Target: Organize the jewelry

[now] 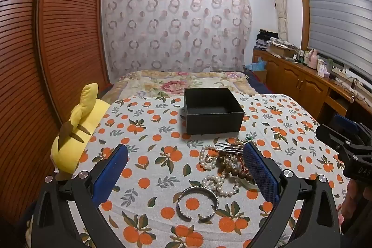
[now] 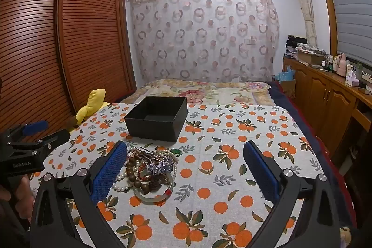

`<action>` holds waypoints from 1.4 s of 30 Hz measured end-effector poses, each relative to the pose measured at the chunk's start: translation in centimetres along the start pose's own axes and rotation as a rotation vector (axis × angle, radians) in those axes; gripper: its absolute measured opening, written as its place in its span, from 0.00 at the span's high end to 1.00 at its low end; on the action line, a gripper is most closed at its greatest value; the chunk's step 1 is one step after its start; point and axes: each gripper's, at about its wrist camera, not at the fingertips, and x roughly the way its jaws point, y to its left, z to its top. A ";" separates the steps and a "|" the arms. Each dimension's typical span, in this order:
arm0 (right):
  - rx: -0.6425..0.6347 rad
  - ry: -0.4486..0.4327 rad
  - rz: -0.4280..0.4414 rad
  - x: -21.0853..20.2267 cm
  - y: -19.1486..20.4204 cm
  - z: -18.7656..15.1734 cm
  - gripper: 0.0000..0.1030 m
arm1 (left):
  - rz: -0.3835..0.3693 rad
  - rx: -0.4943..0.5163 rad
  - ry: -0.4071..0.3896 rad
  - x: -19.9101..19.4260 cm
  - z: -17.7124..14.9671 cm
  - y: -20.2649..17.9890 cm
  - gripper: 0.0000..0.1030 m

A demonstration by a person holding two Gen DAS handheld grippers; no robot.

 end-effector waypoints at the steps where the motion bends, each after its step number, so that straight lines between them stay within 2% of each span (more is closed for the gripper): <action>1: 0.001 0.000 0.000 0.0 0.0 0.0 0.02 | 0.000 0.000 -0.001 0.0 0.0 0.0 0.07; 42: 0.004 0.003 0.003 -0.2 0.0 0.3 0.02 | -0.003 -0.004 -0.006 0.1 0.0 0.1 0.07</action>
